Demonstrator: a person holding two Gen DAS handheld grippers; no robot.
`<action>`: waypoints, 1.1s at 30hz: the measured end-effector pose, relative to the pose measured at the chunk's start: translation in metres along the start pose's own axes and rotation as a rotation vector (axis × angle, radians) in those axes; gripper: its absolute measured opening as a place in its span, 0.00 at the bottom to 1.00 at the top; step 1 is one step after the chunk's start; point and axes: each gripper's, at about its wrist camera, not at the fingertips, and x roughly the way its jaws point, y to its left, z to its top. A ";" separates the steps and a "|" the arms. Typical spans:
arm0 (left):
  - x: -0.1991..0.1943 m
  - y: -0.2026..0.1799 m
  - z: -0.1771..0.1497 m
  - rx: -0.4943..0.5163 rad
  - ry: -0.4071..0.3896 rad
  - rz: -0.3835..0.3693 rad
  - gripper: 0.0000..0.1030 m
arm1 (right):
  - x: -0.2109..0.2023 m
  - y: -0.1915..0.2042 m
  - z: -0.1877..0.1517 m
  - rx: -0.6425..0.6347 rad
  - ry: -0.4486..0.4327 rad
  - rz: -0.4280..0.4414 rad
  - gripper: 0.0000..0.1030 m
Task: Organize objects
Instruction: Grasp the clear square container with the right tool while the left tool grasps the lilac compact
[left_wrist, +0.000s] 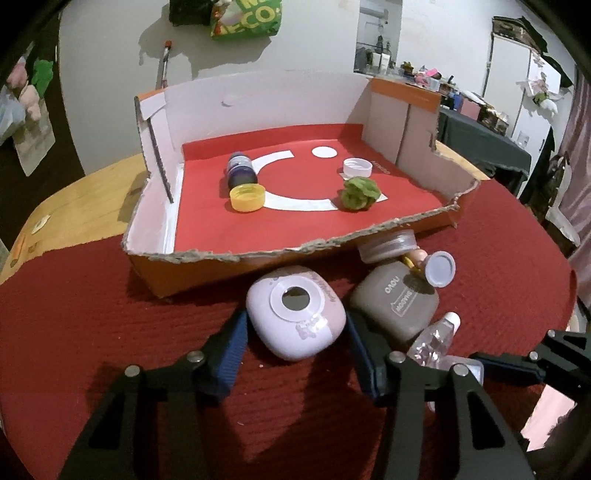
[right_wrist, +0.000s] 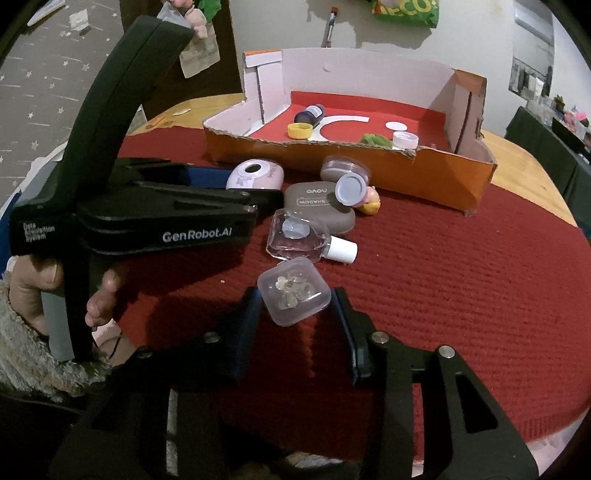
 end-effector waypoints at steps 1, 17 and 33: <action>-0.001 0.000 -0.001 0.002 -0.001 -0.007 0.51 | -0.001 -0.001 0.001 0.004 -0.001 0.003 0.35; -0.024 -0.001 -0.016 -0.010 -0.016 -0.037 0.42 | -0.011 -0.002 0.007 0.022 -0.028 0.001 0.32; -0.019 -0.004 -0.012 -0.012 -0.018 -0.044 0.61 | 0.000 -0.002 0.003 0.024 -0.018 0.001 0.57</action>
